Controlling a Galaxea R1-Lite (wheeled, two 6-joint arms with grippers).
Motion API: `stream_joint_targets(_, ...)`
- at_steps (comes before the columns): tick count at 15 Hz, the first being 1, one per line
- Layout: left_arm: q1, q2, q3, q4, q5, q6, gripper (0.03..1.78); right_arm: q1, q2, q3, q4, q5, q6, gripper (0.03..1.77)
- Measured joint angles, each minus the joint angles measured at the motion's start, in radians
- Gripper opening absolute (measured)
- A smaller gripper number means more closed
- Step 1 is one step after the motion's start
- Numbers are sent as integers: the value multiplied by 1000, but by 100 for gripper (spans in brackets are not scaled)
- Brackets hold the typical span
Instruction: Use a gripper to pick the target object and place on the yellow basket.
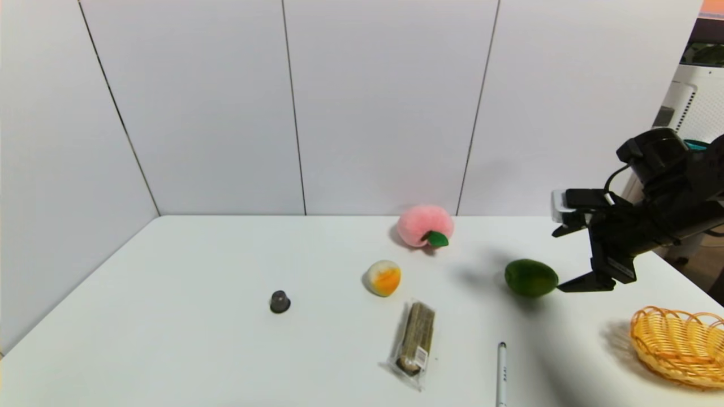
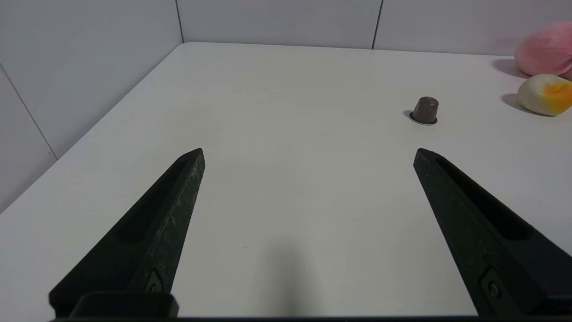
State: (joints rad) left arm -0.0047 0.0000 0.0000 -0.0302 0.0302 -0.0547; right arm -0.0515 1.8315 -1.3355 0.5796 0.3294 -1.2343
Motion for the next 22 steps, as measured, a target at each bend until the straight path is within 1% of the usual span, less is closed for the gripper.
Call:
stream_joint_targets(4,0,0,0,0,0,0,169,-5,55,-100,149,30,-5,170)
stream_joint_targets(7,0,0,0,0,0,0,169,-5,93,-158,206,74,-4,170)
stream_joint_targets(18,0,0,0,0,0,0,169,11,253,-243,198,70,-7,170)
stream_joint_targets(22,0,0,0,0,0,0,169,14,297,-250,185,64,-6,170)
